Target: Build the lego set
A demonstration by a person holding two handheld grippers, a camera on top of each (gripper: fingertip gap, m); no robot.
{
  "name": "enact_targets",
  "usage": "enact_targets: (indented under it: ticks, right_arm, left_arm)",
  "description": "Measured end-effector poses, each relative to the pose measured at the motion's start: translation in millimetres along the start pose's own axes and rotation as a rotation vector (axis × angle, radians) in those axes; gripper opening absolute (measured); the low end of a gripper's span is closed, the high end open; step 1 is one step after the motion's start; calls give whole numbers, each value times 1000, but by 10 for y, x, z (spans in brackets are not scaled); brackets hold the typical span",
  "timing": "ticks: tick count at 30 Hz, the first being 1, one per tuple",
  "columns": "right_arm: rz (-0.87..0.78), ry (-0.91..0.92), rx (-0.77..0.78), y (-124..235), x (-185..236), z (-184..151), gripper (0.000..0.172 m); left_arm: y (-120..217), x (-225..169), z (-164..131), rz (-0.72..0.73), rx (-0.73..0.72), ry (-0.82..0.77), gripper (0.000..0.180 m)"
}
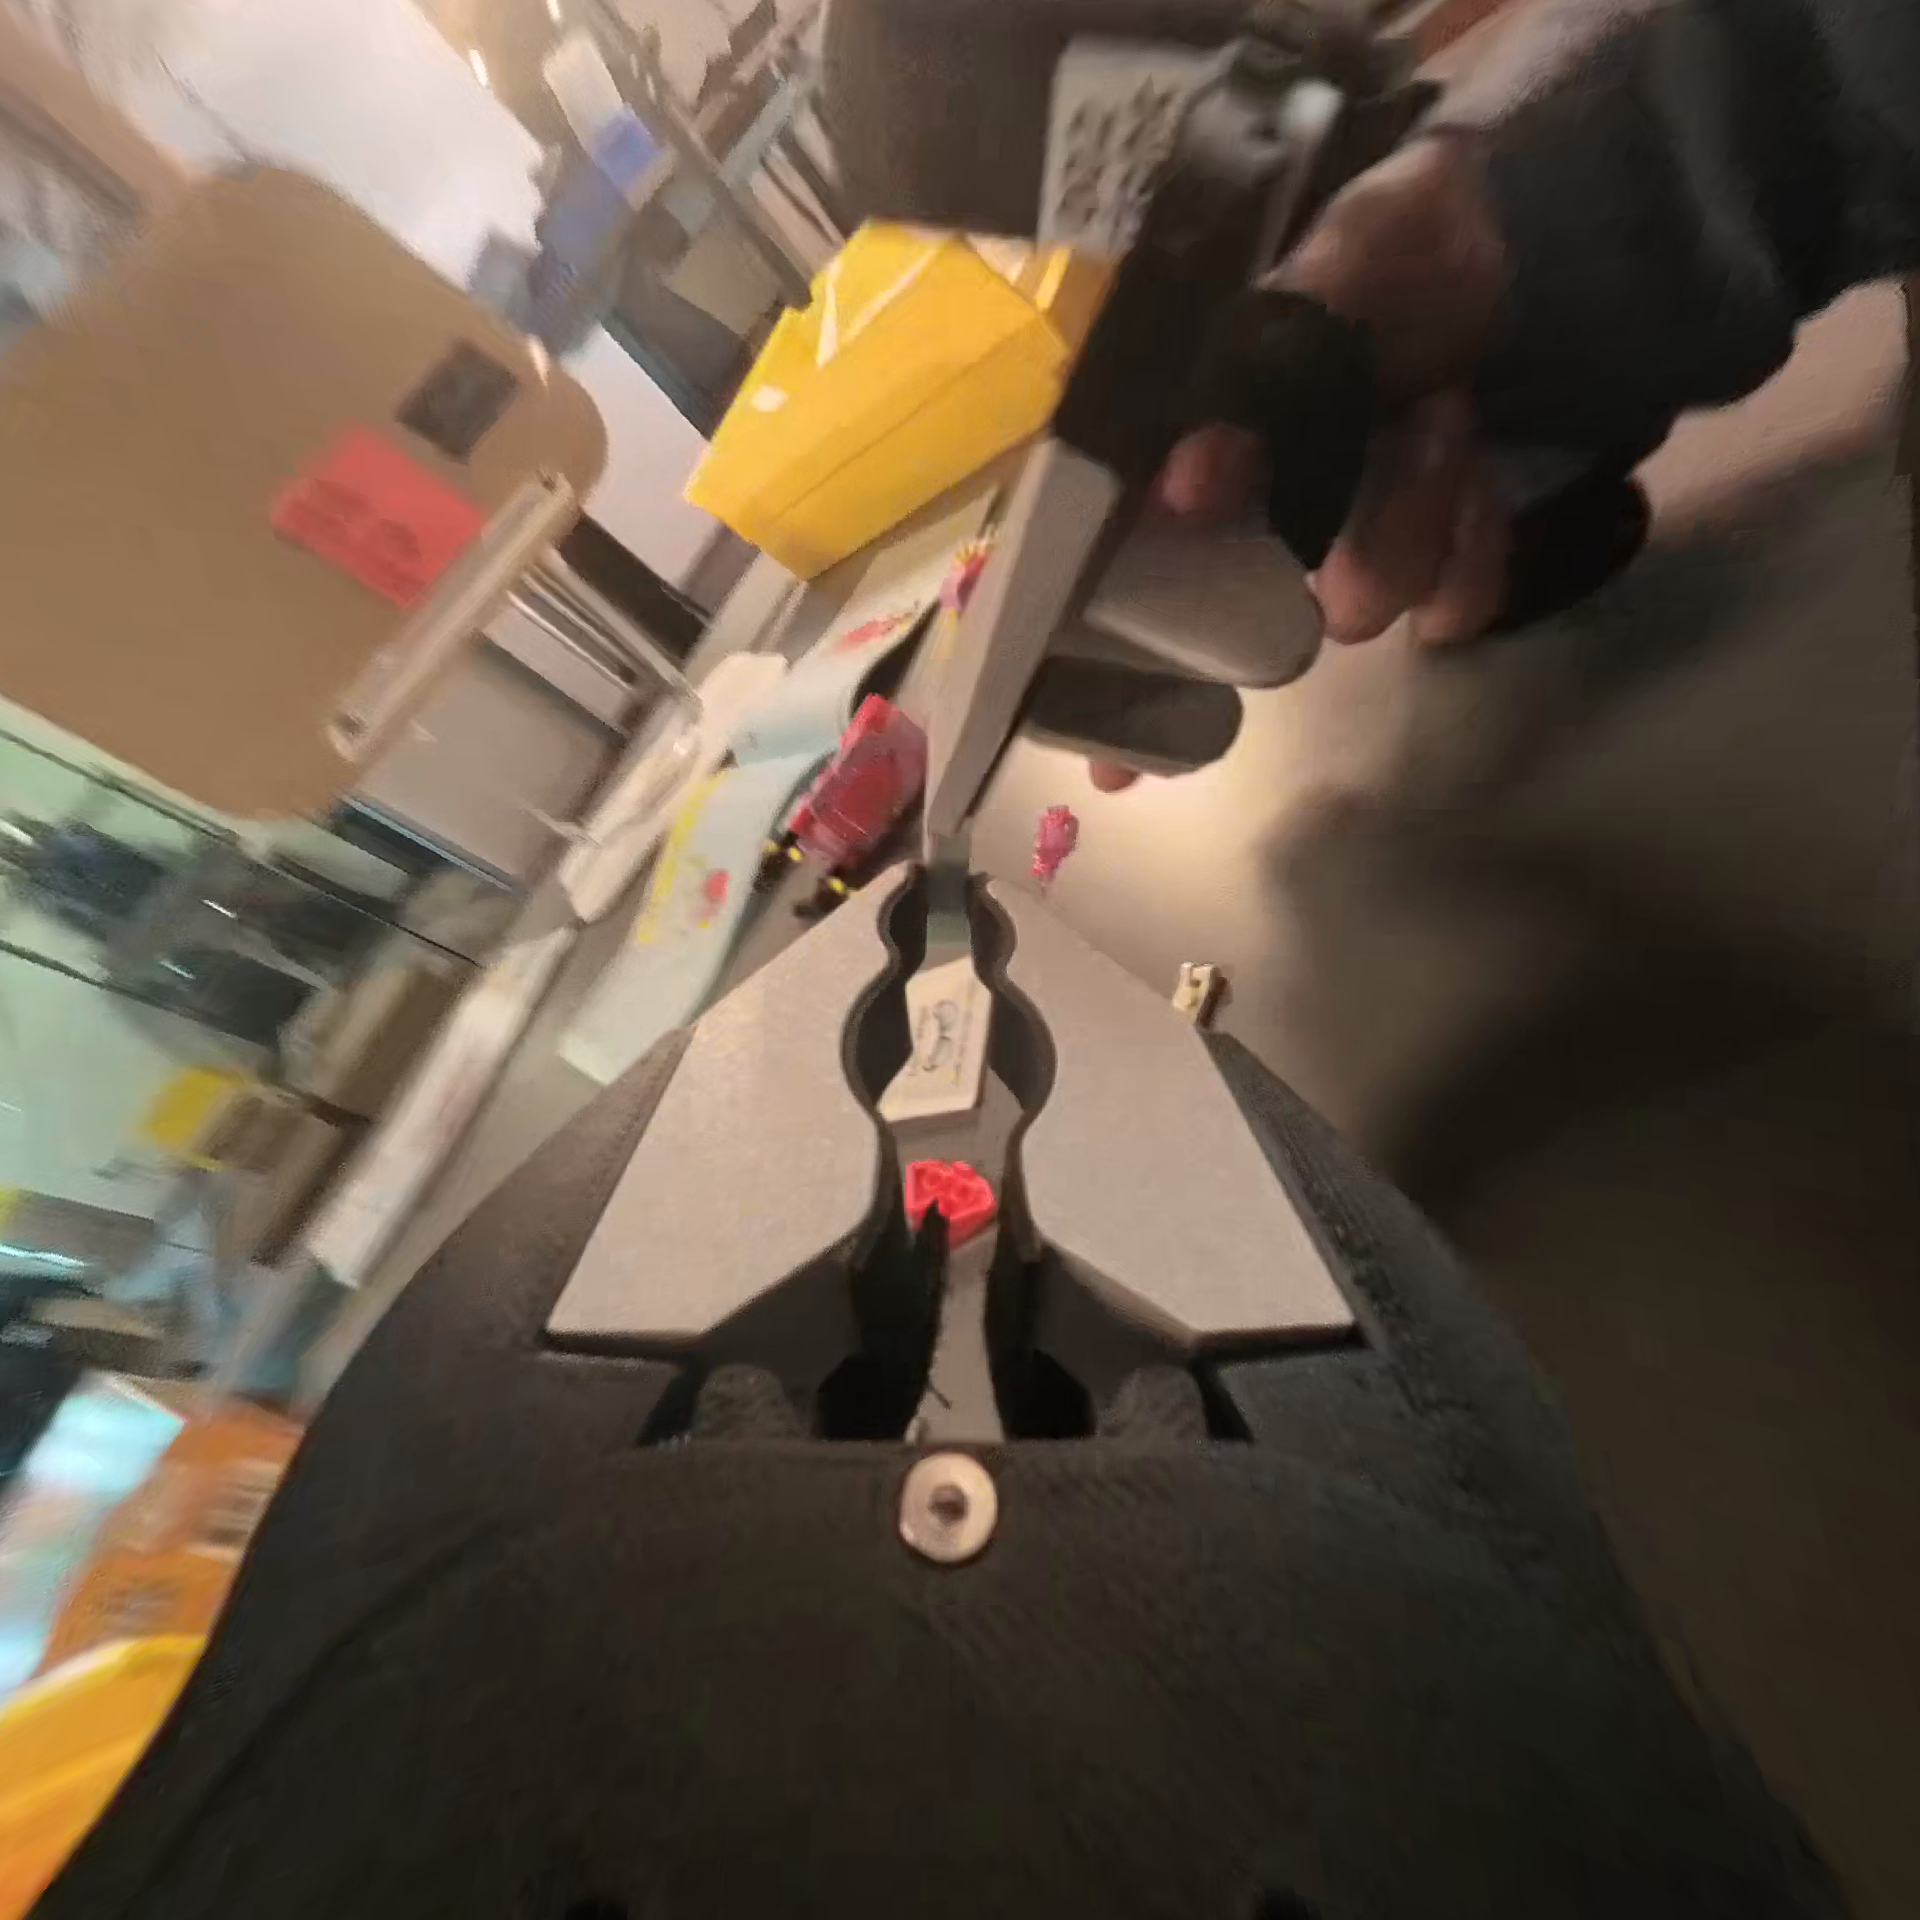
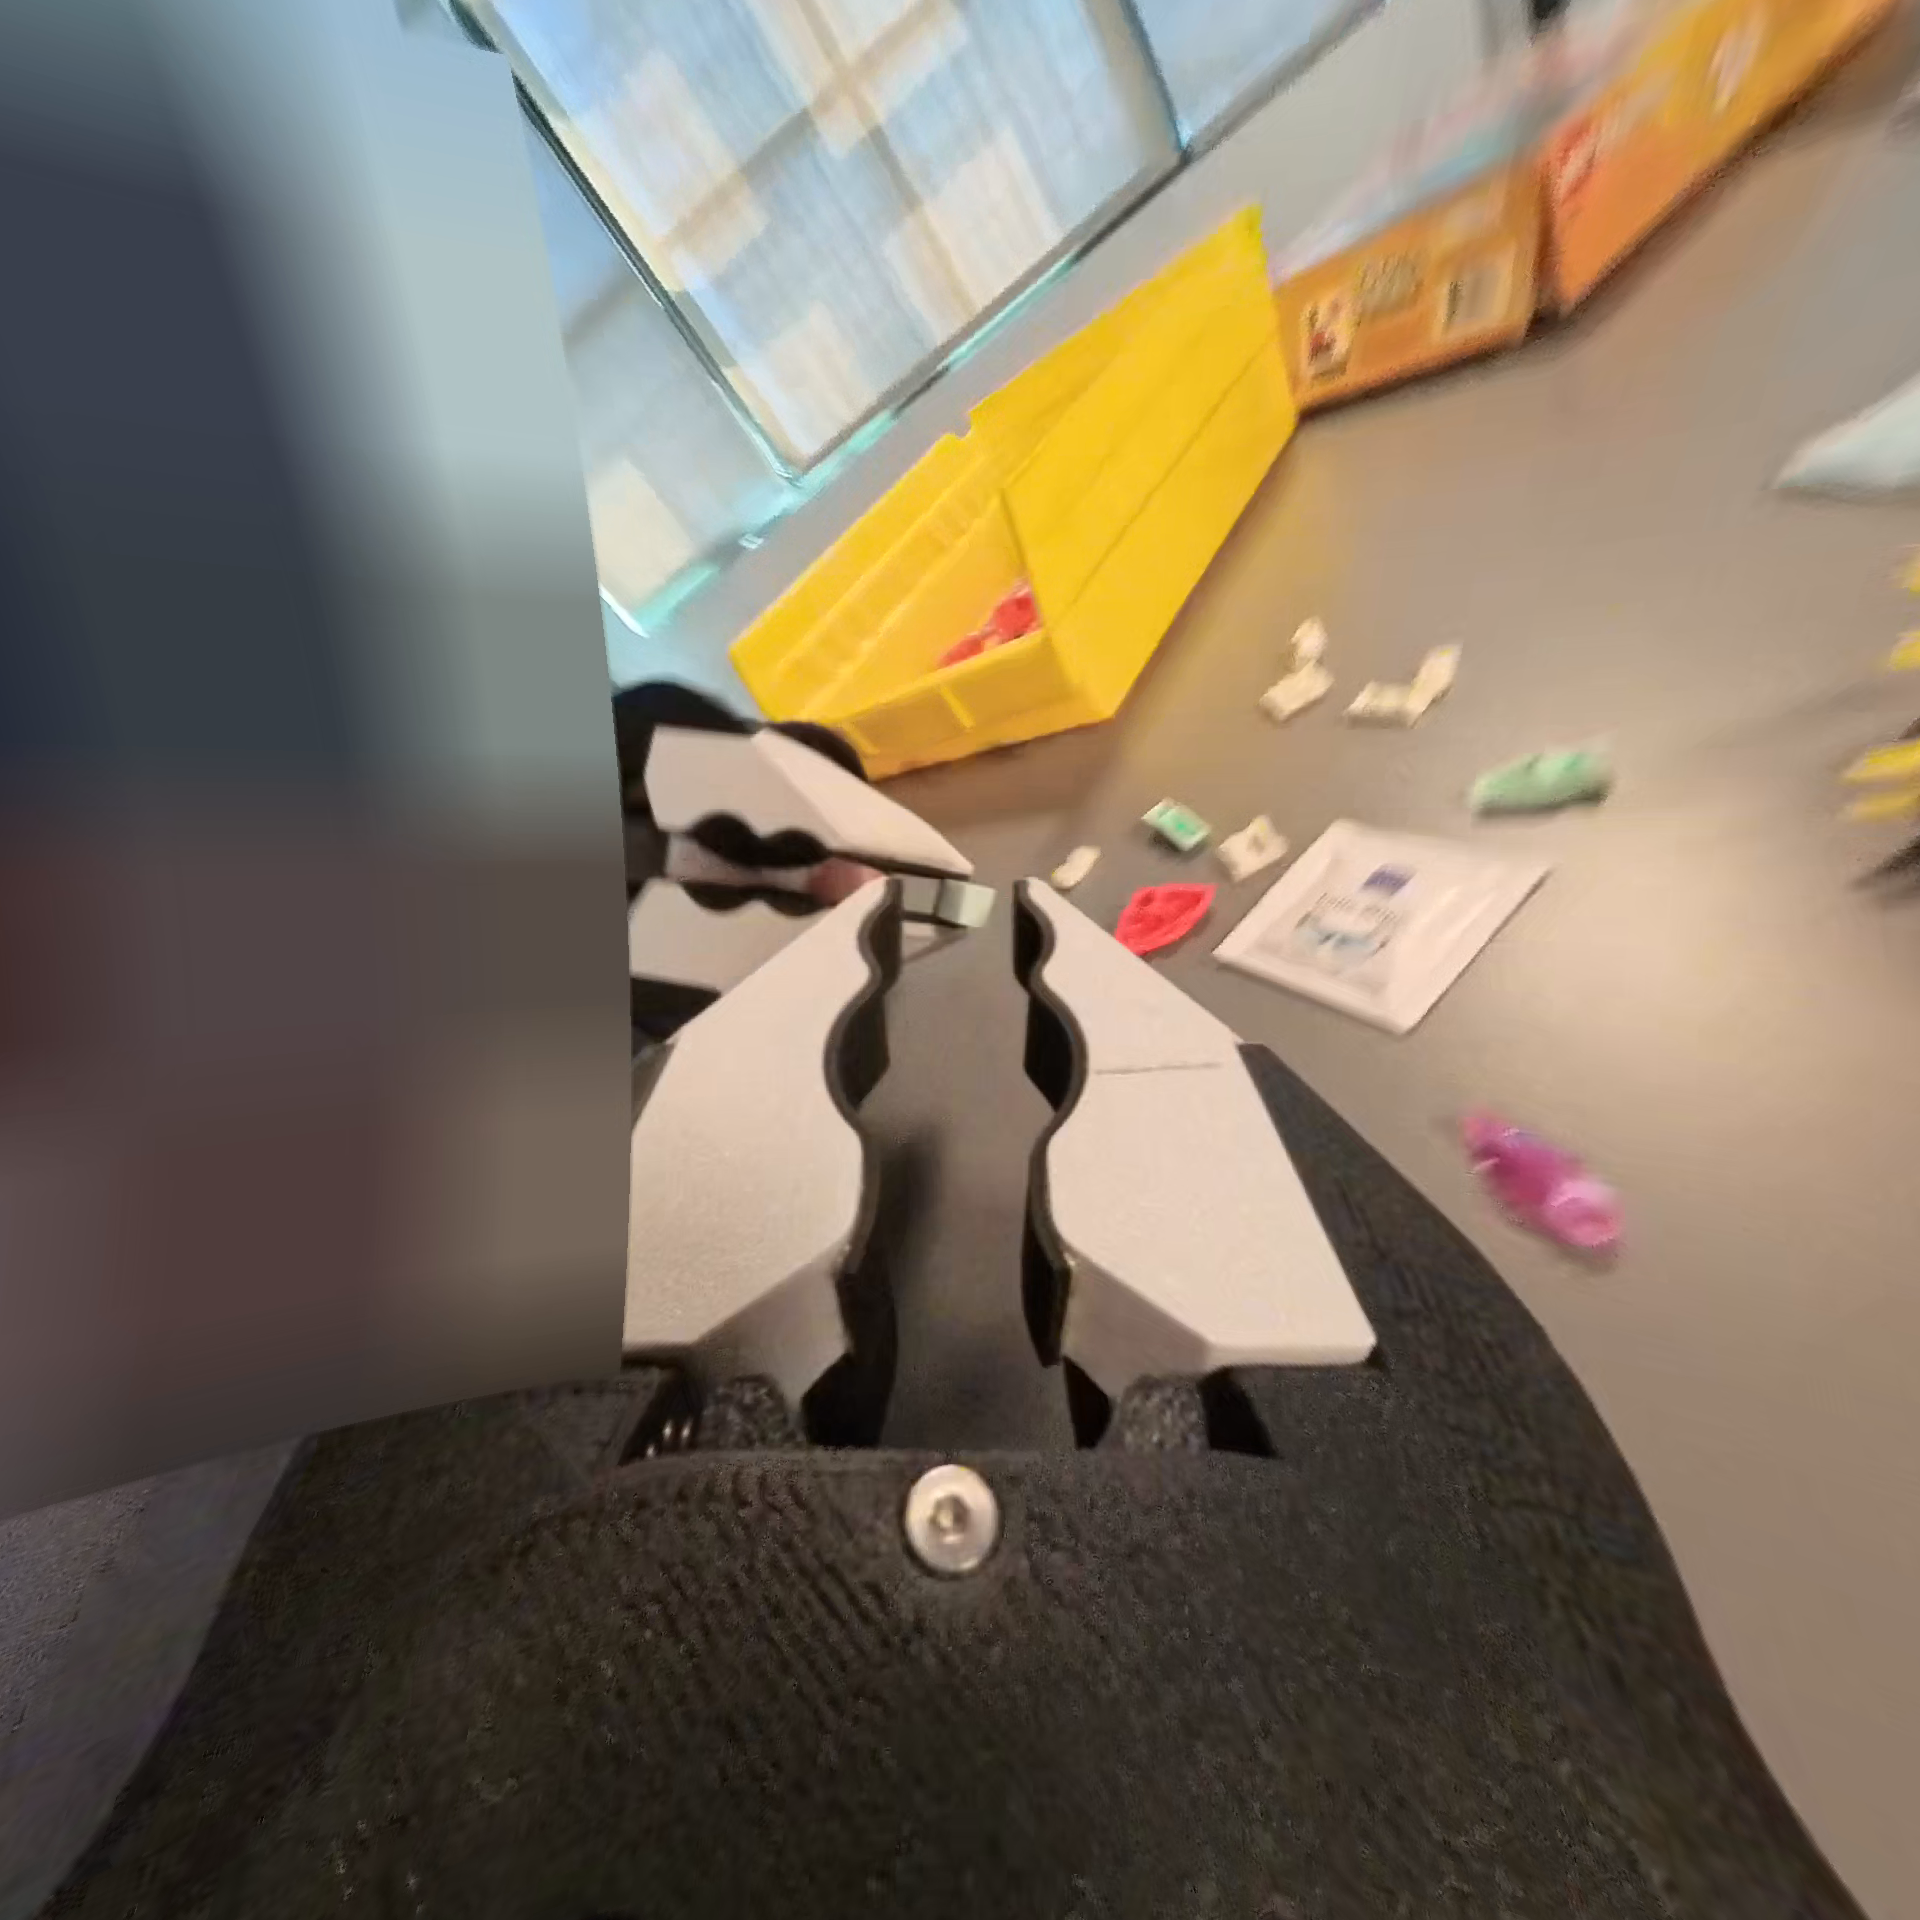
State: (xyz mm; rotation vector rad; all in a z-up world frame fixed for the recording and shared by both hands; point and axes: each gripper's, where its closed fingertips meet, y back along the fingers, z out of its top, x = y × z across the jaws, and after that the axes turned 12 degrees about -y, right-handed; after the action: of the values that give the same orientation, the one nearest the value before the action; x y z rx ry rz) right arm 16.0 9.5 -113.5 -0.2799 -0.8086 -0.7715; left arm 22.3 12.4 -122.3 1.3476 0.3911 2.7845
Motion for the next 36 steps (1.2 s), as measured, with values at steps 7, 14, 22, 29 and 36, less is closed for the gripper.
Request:
enact_targets:
  ticks: [7, 14, 22, 29, 36]
  right_arm:
    - [-422, 1177, 278, 27, -138, -160, 31]
    - [-434, 1442, 425, -64, -142, -310, 6]
    - [-332, 1172, 478, -23, -137, -390, 4]
    - [-259, 1087, 498, -40, -123, -462, 4]
    - [-277, 814, 518, 61, -331, -518, 29]
  left_arm:
    - [28, -133, -67, -422, -31, 667, 6]
    - [122, -257, 38, -635, -82, 874, 7]
    - [198, -248, -45, -269, -70, 106, 25]
    - [178, -335, -16, -232, -73, -34, 5]
    - [156, -230, -179, -177, -25, -12, 3]
